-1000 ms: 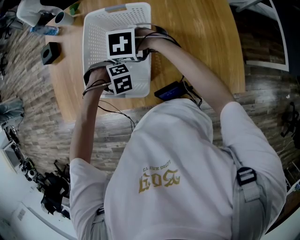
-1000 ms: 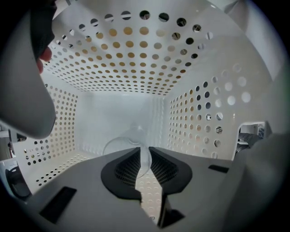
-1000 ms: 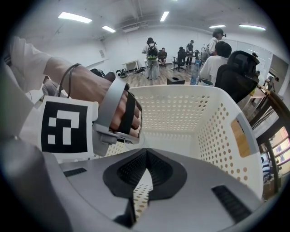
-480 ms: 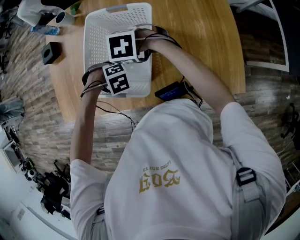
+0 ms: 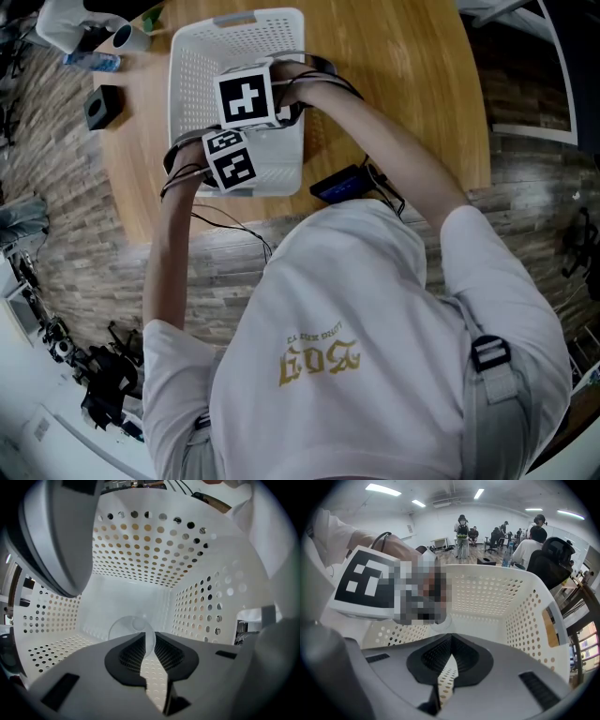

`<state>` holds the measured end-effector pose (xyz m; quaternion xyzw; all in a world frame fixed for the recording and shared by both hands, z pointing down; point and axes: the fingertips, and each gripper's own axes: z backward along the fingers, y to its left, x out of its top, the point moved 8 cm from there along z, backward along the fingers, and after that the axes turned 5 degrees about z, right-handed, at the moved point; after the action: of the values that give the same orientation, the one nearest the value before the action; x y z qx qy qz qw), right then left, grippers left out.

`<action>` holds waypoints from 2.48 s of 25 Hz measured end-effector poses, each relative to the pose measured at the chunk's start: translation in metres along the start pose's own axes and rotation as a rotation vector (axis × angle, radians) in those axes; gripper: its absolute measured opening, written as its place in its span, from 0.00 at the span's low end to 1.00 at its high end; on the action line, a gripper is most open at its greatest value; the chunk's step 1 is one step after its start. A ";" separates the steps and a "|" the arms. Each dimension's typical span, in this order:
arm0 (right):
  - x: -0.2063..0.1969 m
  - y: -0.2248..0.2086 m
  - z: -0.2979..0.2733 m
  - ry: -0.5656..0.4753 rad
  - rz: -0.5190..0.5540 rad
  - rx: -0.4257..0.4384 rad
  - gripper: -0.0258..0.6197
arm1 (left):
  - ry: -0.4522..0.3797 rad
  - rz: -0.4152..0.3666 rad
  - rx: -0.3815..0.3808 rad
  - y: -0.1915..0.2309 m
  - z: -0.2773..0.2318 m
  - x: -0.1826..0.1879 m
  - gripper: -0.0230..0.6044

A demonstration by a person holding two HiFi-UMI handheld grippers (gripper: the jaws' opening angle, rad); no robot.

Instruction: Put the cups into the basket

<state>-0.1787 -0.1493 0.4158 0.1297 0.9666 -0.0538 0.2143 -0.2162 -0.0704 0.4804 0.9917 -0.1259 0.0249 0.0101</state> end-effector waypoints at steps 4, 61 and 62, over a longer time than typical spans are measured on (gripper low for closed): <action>-0.002 0.003 0.000 0.006 0.020 0.018 0.05 | -0.017 0.013 -0.011 0.001 0.002 0.001 0.13; -0.003 0.009 -0.003 0.078 0.082 0.001 0.05 | -0.137 0.178 -0.019 0.006 0.020 -0.017 0.18; -0.003 0.010 -0.003 0.079 0.082 -0.001 0.05 | -0.140 0.180 -0.017 0.006 0.021 -0.017 0.18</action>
<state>-0.1747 -0.1403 0.4192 0.1713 0.9682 -0.0394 0.1782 -0.2336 -0.0728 0.4588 0.9755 -0.2150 -0.0448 0.0076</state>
